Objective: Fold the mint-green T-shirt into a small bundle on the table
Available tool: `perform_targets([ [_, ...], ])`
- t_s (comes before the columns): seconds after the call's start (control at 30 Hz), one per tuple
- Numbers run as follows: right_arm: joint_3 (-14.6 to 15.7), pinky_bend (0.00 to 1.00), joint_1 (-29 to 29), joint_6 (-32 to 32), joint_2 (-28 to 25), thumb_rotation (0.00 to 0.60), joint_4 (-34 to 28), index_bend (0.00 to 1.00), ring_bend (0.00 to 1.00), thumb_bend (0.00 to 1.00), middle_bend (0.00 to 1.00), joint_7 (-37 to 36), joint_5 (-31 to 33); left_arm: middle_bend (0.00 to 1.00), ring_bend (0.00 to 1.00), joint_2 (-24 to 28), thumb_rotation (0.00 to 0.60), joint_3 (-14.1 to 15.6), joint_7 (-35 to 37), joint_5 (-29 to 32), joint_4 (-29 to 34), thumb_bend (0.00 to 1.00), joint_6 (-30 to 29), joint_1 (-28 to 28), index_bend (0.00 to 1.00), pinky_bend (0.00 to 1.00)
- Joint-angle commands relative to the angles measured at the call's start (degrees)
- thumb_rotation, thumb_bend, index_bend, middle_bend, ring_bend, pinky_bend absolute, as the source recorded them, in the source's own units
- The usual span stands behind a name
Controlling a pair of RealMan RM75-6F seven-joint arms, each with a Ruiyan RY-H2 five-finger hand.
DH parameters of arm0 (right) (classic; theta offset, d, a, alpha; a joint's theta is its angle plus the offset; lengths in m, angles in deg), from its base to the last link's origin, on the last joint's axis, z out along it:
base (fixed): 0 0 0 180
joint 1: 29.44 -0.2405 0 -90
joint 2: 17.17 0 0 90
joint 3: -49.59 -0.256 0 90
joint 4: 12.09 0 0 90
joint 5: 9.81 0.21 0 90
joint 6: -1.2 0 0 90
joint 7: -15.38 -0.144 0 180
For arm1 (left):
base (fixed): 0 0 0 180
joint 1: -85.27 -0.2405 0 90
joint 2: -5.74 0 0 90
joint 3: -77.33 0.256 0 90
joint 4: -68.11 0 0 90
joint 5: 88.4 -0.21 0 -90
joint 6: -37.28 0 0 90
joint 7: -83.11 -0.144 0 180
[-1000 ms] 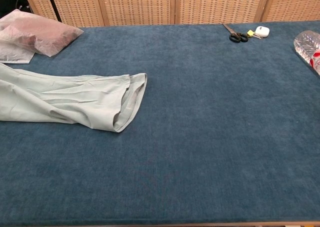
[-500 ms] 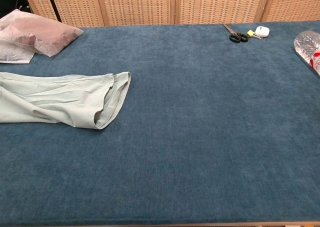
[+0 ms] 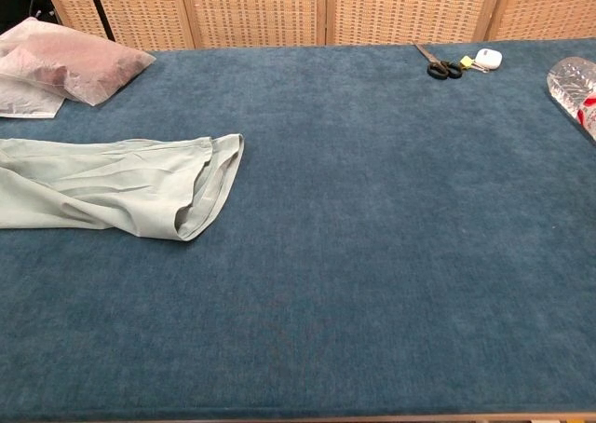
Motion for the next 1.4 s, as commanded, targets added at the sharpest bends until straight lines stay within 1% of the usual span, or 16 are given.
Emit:
perform_targets([
  [0.03,0.05,0.00,0.11,-0.33,-0.25,0.600,-0.09,0.00,0.00,0.04,0.00,-0.49,-0.28,0.00,0.00,2.39,0.600,0.40,-10.31,-3.11,9.86,0.88,-3.20,2.63,0.74,0.00],
  [0.17,0.09,0.00,0.25,-0.79,-0.66,0.600,-0.13,0.00,0.00,0.04,0.00,-1.43,-0.61,0.00,0.00,3.32,0.600,0.56,-17.52,-4.44,16.35,0.88,-2.45,4.70,0.74,0.00],
  [0.33,0.08,0.00,0.35,-1.17,-1.12,0.600,0.03,0.00,0.00,0.04,0.00,-2.70,-0.85,0.00,0.00,3.00,0.600,0.97,-26.16,-6.48,22.14,0.88,-1.03,7.38,0.74,0.00],
  [0.43,0.10,0.00,0.31,-1.23,-1.30,0.600,0.06,0.00,0.00,0.04,0.00,-3.28,-1.05,0.00,0.00,2.25,0.600,0.64,-30.37,-6.73,24.52,0.88,0.24,8.81,0.74,0.00],
  [0.53,0.11,0.00,0.32,-1.29,-1.42,0.600,0.04,0.00,0.00,0.04,0.00,-3.59,-1.11,0.00,0.00,1.71,0.600,0.59,-32.79,-6.96,25.43,0.88,1.17,9.70,0.74,0.00],
  [0.67,0.10,0.00,0.35,-1.40,-1.55,0.600,0.02,0.00,0.00,0.04,0.00,-3.88,-1.15,0.00,0.00,0.56,0.600,0.68,-34.92,-7.33,25.87,0.88,2.47,10.88,0.74,0.00],
  [0.83,0.07,0.00,0.34,-1.35,-1.80,0.600,0.09,0.00,0.00,0.04,0.00,-4.64,-1.04,0.00,0.00,-2.83,0.600,0.75,-37.29,-8.29,24.99,0.88,4.71,13.49,0.74,0.00],
  [1.0,-0.05,0.00,0.32,-1.41,-1.98,0.600,0.20,0.00,0.00,0.04,0.00,-5.30,-0.92,0.00,0.00,-4.95,0.600,1.27,-38.12,-10.28,23.45,0.88,4.13,15.25,0.74,0.00],
  [1.13,-0.03,0.00,0.36,-1.52,-2.12,0.600,0.25,0.00,0.00,0.04,0.00,-5.75,-1.01,0.00,0.00,-6.55,0.600,2.25,-38.84,-12.28,21.69,0.88,3.55,16.47,0.74,0.00],
  [1.4,0.03,0.00,0.46,-1.85,-2.28,0.600,0.19,0.00,0.00,0.04,0.00,-6.10,-1.33,0.00,0.00,-9.23,0.600,3.87,-40.02,-13.88,19.24,0.87,4.02,17.55,0.74,0.00],
])
